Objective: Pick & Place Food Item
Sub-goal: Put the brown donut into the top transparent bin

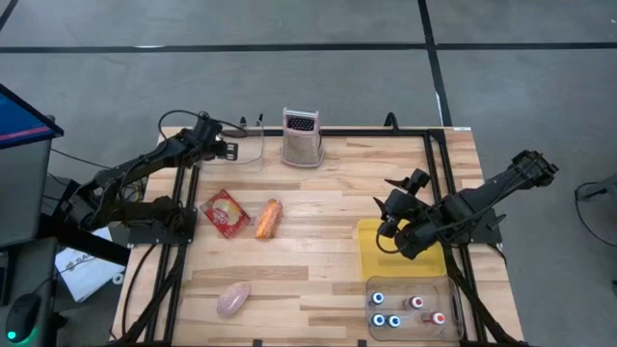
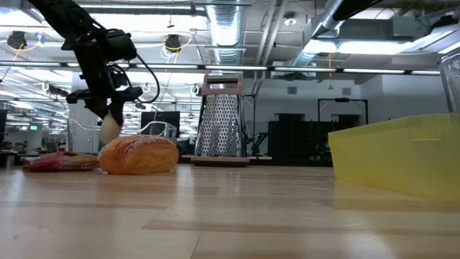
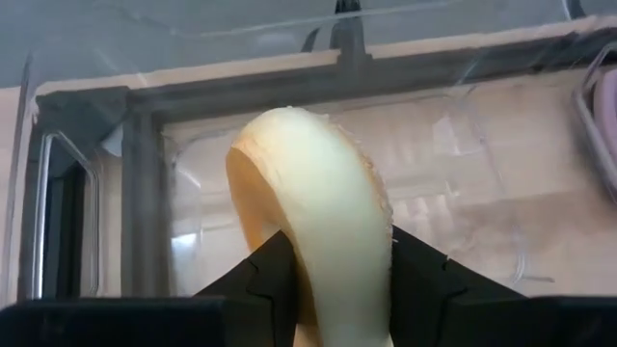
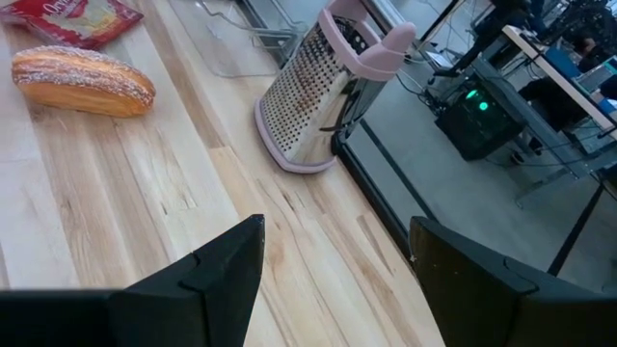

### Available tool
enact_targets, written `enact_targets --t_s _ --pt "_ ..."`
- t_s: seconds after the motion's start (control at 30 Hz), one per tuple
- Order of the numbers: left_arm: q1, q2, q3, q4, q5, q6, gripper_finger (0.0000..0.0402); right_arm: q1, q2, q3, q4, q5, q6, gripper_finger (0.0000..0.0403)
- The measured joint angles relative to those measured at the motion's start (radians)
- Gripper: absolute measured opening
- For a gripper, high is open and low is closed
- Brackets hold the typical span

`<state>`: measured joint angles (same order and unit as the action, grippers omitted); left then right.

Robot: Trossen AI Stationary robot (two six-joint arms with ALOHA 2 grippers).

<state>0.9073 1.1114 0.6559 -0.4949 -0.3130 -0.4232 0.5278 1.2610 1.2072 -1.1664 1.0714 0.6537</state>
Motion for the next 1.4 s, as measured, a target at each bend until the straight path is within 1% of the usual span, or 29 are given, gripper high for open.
enact_targets --t_s 0.17,0.33,0.43,0.6,0.67,0.8,0.93,1.07,1.17,1.27,1.4 --pt "-0.018 0.0 0.0 -0.053 0.001 -0.019 0.0113 0.0 0.0 0.0 0.0 -0.007 -0.002 0.0249" --pt "-0.037 -0.001 -0.021 -0.045 0.001 -0.062 0.0113 0.0 0.0 0.0 -0.001 -0.012 -0.01 0.0249" --pt "-0.055 -0.001 -0.043 0.048 0.013 -0.081 0.0113 0.0 0.0 0.0 -0.001 -0.011 -0.018 0.0249" --pt "-0.081 0.013 -0.064 0.255 0.088 -0.099 0.0108 0.0 0.0 0.0 -0.001 -0.011 -0.025 0.0249" --pt "-0.086 0.032 -0.064 0.303 0.113 -0.11 0.0106 0.0 0.0 0.0 -0.001 -0.011 -0.025 0.0249" --pt "-0.105 0.116 -0.064 0.402 0.156 -0.131 0.0104 0.0 0.0 0.001 -0.001 -0.01 -0.025 0.0249" --pt "-0.113 0.224 -0.064 0.498 0.162 -0.141 0.0104 0.0 0.0 0.001 -0.001 -0.01 -0.025 0.0249" --pt "-0.109 0.312 -0.064 0.569 0.18 -0.143 0.0103 0.0 0.0 0.001 -0.001 -0.011 -0.025 0.0249" --pt "-0.109 0.344 -0.063 0.586 0.186 -0.143 0.0108 0.0 0.0 0.001 -0.001 -0.015 -0.025 0.0249" --pt "-0.109 0.348 -0.062 0.587 0.181 -0.136 0.0121 0.0 0.0 0.001 -0.001 -0.017 -0.025 0.0249" --pt "-0.109 0.312 -0.064 0.569 0.181 -0.104 0.0147 0.0 0.0 0.001 -0.001 -0.019 -0.025 0.0249"
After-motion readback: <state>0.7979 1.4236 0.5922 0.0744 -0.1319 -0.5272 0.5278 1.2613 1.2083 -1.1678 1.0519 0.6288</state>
